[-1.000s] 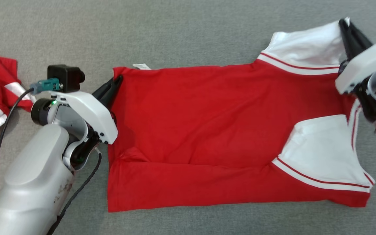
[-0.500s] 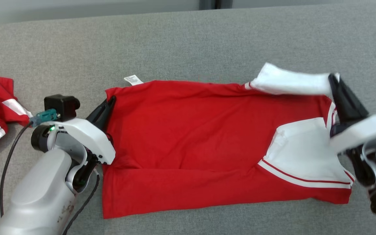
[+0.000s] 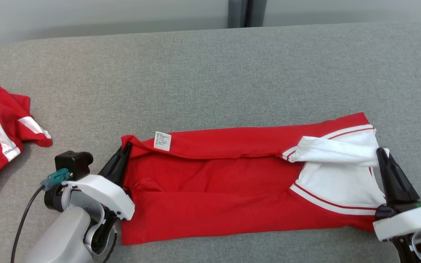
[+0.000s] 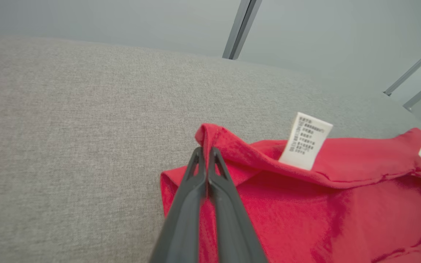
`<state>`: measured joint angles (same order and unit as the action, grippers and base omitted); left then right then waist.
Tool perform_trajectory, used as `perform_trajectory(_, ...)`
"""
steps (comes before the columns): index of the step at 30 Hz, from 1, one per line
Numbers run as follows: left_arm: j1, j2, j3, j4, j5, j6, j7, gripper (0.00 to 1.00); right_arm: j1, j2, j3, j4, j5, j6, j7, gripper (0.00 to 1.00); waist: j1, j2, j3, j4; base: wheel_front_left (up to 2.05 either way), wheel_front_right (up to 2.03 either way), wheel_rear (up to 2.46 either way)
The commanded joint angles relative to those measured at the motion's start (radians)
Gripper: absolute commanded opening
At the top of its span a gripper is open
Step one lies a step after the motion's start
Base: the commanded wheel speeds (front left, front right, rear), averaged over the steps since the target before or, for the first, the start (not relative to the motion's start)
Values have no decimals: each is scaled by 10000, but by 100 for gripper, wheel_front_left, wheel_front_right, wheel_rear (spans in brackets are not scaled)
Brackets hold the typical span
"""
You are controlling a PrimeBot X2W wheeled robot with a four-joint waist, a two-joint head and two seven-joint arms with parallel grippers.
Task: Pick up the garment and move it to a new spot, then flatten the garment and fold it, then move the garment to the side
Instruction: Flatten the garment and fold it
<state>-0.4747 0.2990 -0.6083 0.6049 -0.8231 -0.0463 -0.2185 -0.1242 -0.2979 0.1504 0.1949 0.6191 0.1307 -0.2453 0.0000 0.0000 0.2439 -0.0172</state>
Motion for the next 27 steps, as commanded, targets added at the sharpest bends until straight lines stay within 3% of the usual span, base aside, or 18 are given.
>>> perform_trajectory(1, 90, 33, 60, 53, -99, 29, -75, 0, 122, -13, -95, -82, -47, 3, 52, 0, 0, 0, -10, 11, 0, 0, 0)
perform_trajectory(15, 629, -274, 110, 622, -176, -139, -360, 0, 962, 391, -414, 158, -409, 3, 739, 0, 0, 0, -443, 45, 0, 0, 0)
perform_trajectory(16, 633, -262, 97, 660, -117, -150, -381, 6, 946, 400, -407, 173, -425, 3, 743, 0, 0, 0, -484, 49, 0, 0, 0)
perform_trajectory(17, 624, -262, 122, 644, -35, -155, -399, 45, 927, 399, -423, 187, -469, 3, 717, 39, 0, 0, -525, 55, 0, 0, 0)
perform_trajectory(18, 661, -274, 160, 631, 15, -165, -414, 95, 942, 404, -415, 221, -518, 3, 722, 100, 0, 0, -568, 56, 0, 0, 0)
perform_trajectory(19, 716, -291, 186, 624, 89, -159, -427, 100, 965, 424, -455, 236, -520, 3, 664, 100, 0, 0, -615, 64, 0, 0, 0)
perform_trajectory(22, 885, -311, 463, 371, 260, -181, -468, 100, 1040, 380, -559, 244, -563, 3, 610, 100, 0, 0, -766, 92, 0, 0, 0)
perform_trajectory(27, 1548, -399, 1912, -952, 1067, 108, -471, 100, 1059, 200, -769, 289, -601, 3, 712, 100, 0, 0, -1033, 226, 0, 0, 0)
